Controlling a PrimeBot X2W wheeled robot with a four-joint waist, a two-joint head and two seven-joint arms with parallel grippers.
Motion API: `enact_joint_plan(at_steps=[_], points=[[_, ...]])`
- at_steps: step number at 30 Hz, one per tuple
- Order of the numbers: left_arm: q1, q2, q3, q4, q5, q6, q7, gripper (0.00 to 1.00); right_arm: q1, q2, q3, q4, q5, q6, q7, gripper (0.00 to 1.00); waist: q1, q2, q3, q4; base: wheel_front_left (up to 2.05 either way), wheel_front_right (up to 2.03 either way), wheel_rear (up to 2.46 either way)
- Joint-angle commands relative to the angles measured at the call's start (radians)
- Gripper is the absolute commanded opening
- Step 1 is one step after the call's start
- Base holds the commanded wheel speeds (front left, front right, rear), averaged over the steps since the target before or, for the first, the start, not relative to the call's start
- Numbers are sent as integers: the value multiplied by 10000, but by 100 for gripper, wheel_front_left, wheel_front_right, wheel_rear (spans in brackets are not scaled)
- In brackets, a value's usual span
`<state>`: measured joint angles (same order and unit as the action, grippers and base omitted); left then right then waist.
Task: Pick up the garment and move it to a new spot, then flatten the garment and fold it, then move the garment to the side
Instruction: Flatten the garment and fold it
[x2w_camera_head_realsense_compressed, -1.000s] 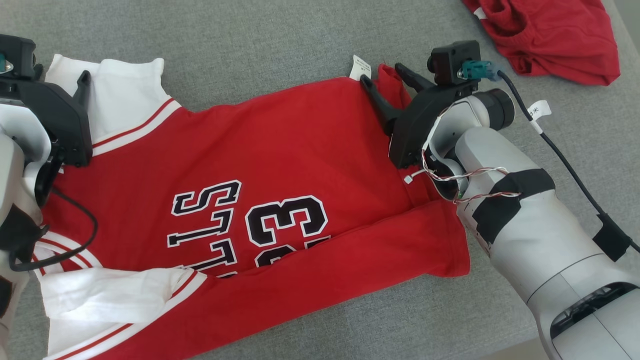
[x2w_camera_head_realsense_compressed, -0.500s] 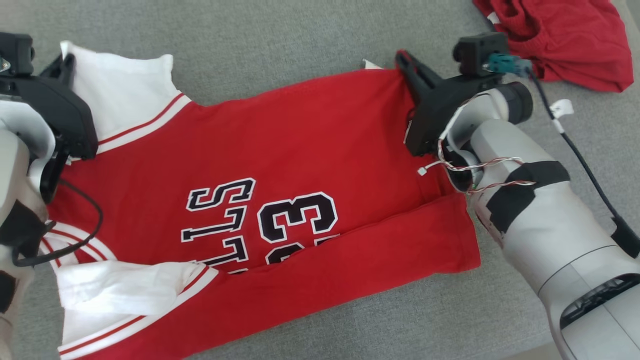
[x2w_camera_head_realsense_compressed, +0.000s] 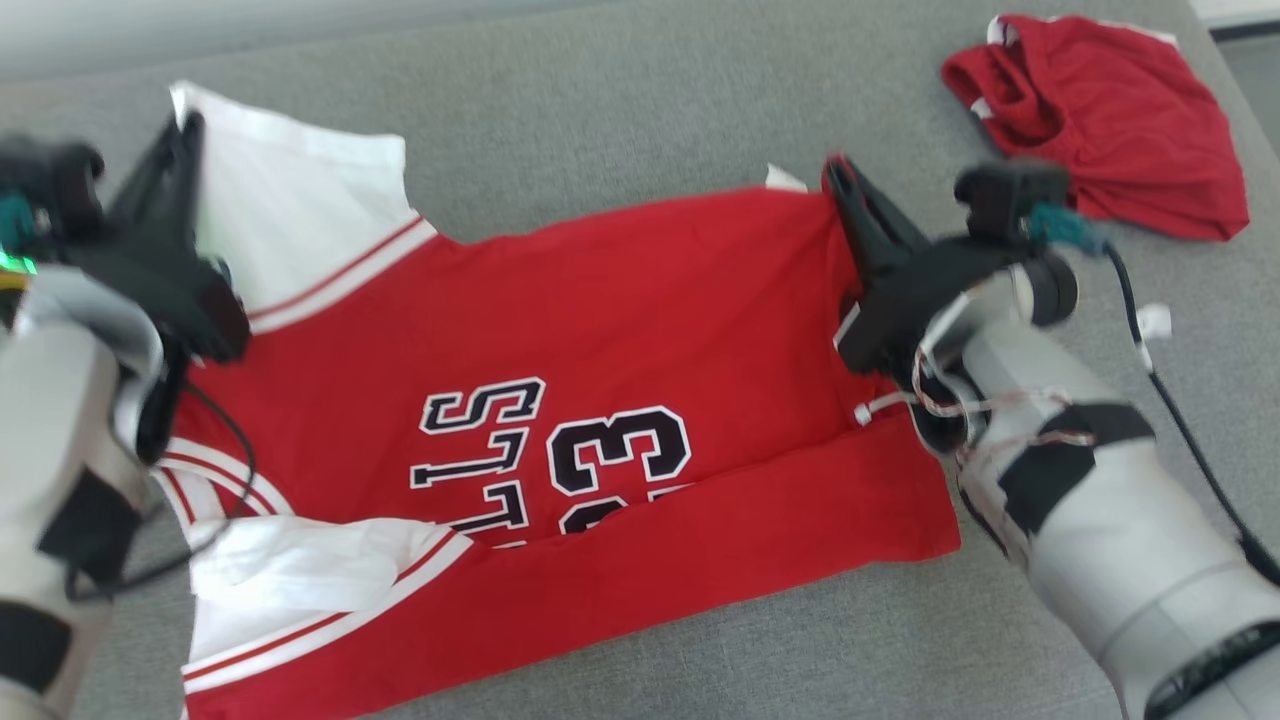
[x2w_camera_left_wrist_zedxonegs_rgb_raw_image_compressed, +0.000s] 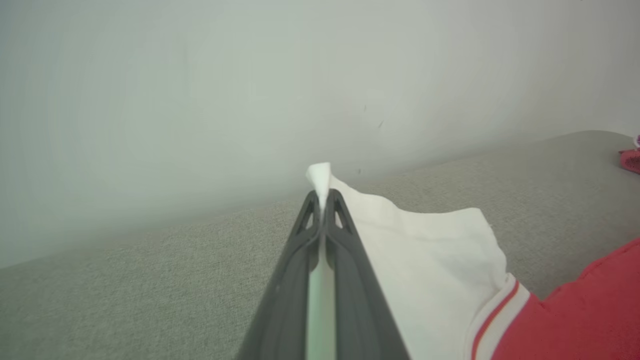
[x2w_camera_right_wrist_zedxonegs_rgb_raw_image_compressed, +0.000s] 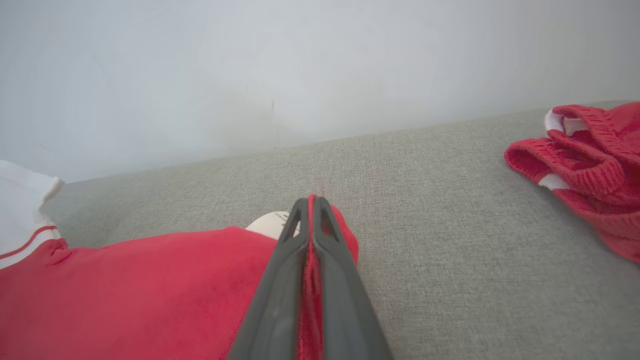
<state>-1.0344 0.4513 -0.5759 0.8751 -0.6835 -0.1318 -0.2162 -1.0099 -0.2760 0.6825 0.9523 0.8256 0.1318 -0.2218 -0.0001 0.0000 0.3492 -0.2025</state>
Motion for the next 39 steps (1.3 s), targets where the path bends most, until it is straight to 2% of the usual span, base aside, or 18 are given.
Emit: enact_joint_plan(at_steps=[1,4,10,16,20,26,34,35,36,37,38,39], points=[[497,39,93,-288,-131,56,-166,0,403,-103,2,-186,201,-32,-116,0,1,0,-358,168,0,0,0],[1046,56,267,-824,-301,162,-319,0,788,-259,-42,-432,334,-32,-239,0,1,0,-505,279,0,0,0],[3137,148,705,-3002,-490,665,-471,0,2016,-703,-500,-1200,542,-32,-434,0,1,0,-798,650,0,0,0],[5583,194,1434,-5756,-291,1596,-483,0,3316,-970,-2020,-2245,64,-32,-432,0,1,0,-903,995,0,0,0],[6655,-72,1649,-6794,-182,1808,-486,0,4099,-876,-2923,-2716,-227,-32,-437,0,1,0,-1022,1183,0,0,0],[8140,-507,1966,-7633,74,2192,-488,0,5304,-536,-4007,-3598,-430,-32,-435,0,1,0,-1254,1267,0,0,0],[9337,-1150,2088,-7497,619,2171,-489,0,6505,-409,-4629,-4482,-688,-32,-436,0,1,0,-1454,1354,0,0,0],[9402,-1233,2137,-7457,671,2191,-489,0,6592,-414,-4665,-4518,-713,-32,-436,31,1,0,-1483,1360,0,0,0],[9458,-1262,2187,-7425,823,2212,-489,44,6667,-422,-4743,-4567,-734,-32,-438,92,1,0,-1513,1365,0,0,0],[9485,-1307,2234,-7438,976,2242,-489,95,6738,-416,-4804,-4628,-755,-32,-438,100,1,0,-1536,1371,0,0,0],[9549,-1413,2296,-7430,1062,2275,-489,100,6806,-405,-4861,-4689,-770,-32,-437,100,1,0,-1572,1380,0,0,0],[9615,-1485,2352,-7434,1161,2262,-489,100,6865,-405,-4913,-4774,-804,-32,-437,100,1,0,-1609,1380,0,0,0]])
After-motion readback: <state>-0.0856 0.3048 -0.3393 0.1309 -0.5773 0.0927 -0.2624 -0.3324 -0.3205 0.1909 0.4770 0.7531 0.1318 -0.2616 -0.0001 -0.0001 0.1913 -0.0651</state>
